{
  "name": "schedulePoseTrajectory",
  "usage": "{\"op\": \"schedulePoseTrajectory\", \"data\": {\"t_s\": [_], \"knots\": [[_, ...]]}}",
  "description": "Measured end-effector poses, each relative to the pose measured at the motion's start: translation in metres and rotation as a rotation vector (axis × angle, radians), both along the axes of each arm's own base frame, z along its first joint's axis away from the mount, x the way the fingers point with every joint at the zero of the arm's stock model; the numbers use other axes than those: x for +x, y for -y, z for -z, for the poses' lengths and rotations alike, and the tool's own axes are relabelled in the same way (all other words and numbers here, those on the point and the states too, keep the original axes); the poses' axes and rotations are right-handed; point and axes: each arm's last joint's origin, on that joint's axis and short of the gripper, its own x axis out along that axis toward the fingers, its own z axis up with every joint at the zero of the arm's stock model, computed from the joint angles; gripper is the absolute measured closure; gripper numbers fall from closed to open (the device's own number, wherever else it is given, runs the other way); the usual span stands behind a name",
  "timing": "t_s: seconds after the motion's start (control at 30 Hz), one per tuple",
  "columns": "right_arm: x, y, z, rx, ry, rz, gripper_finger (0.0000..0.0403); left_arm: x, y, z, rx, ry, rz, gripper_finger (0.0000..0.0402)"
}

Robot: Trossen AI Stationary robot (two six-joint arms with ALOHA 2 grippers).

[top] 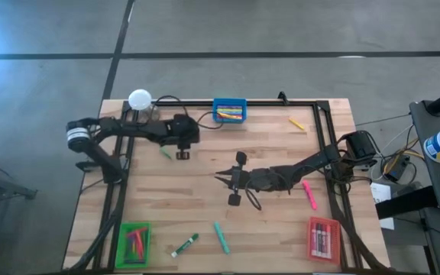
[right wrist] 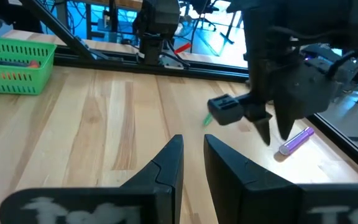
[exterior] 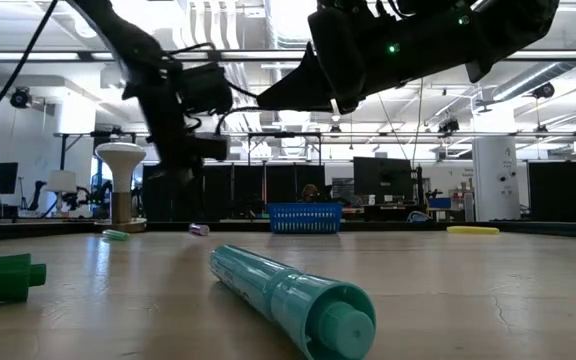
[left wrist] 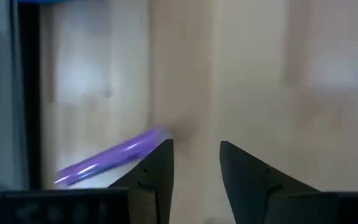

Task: Pick & Place Markers
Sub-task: Put the violet highlighter into the blue bin

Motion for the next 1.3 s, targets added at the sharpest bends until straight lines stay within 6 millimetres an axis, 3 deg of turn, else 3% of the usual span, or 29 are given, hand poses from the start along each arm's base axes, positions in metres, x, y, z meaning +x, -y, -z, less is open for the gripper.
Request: {"op": "schedulePoseTrajectory", "data": {"t_s": [0.23, 0.57, 1.3], "knots": [[0.0, 0.001, 0.0, 0.0, 0.0, 0.004, 0.0344, 0.014, -0.009, -0.012, 0.105, -0.143, 0.119, 0.0278], [0.0, 0.001, 0.002, -0.001, -0.006, 0.002, 0.0344, 0.019, -0.029, 0.006, 0.124, -0.339, 0.148, 0.0278], [-0.001, 0.001, 0.002, -0.003, -0.014, 0.002, 0.0344, 0.024, -0.042, 0.026, 0.104, -0.394, 0.164, 0.0278]]}}
